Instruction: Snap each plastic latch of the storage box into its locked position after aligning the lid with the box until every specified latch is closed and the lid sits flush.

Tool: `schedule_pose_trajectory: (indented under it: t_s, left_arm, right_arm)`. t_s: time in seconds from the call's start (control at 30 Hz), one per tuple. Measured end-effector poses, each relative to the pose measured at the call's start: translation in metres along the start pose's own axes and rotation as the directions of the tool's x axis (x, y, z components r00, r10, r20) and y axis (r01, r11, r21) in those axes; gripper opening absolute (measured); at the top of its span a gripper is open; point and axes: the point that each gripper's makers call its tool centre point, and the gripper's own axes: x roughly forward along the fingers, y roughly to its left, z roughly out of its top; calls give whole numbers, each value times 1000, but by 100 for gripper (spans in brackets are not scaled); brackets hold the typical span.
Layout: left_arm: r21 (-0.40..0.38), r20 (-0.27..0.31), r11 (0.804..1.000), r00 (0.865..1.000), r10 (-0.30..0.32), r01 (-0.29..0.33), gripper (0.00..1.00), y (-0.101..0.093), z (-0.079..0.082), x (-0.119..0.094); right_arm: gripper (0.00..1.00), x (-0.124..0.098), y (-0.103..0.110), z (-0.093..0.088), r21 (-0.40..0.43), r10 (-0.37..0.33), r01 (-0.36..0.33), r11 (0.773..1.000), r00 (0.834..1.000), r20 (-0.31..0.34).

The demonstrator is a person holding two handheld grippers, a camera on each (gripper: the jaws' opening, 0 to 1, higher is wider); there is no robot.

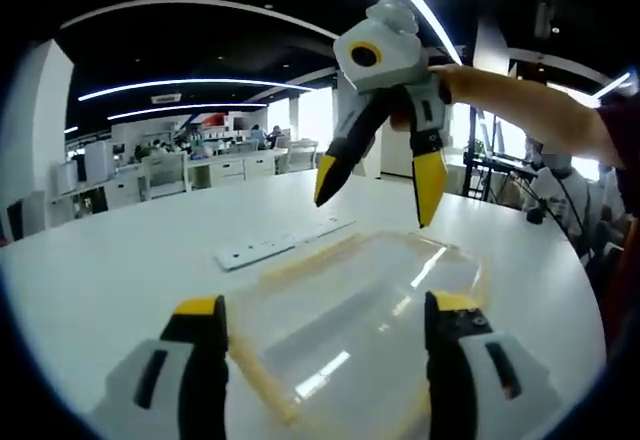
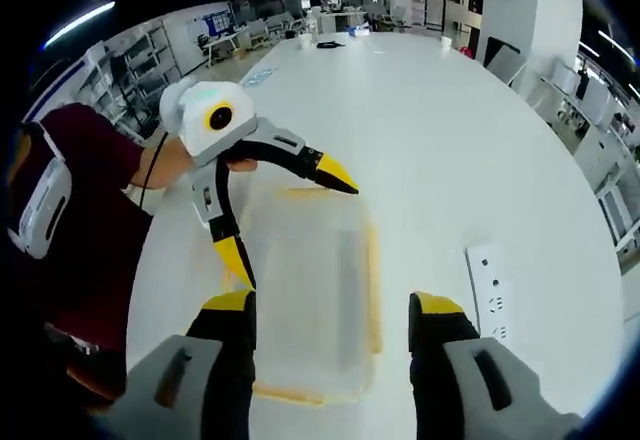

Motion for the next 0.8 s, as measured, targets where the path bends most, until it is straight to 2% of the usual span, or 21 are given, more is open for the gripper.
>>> schedule_pose_trajectory:
  t_s: [0.33, 0.6, 0.8]
  left_arm:
    - [-7, 7, 1000, 1000, -16, 16, 86, -6, 4, 3]
    - [-2, 28, 1000, 1000, -10, 10, 86, -5, 14, 0]
    - [3, 57, 1000, 998, -5, 5, 86, -5, 24, -2]
  right_arm:
    - [73, -11, 1, -2, -8, -58, 59, 998, 994, 91]
    - [79, -21, 3, 2, -6, -117, 121, 993, 974, 196]
    - [84, -29, 5, 2, 7, -161, 165, 986, 949, 270]
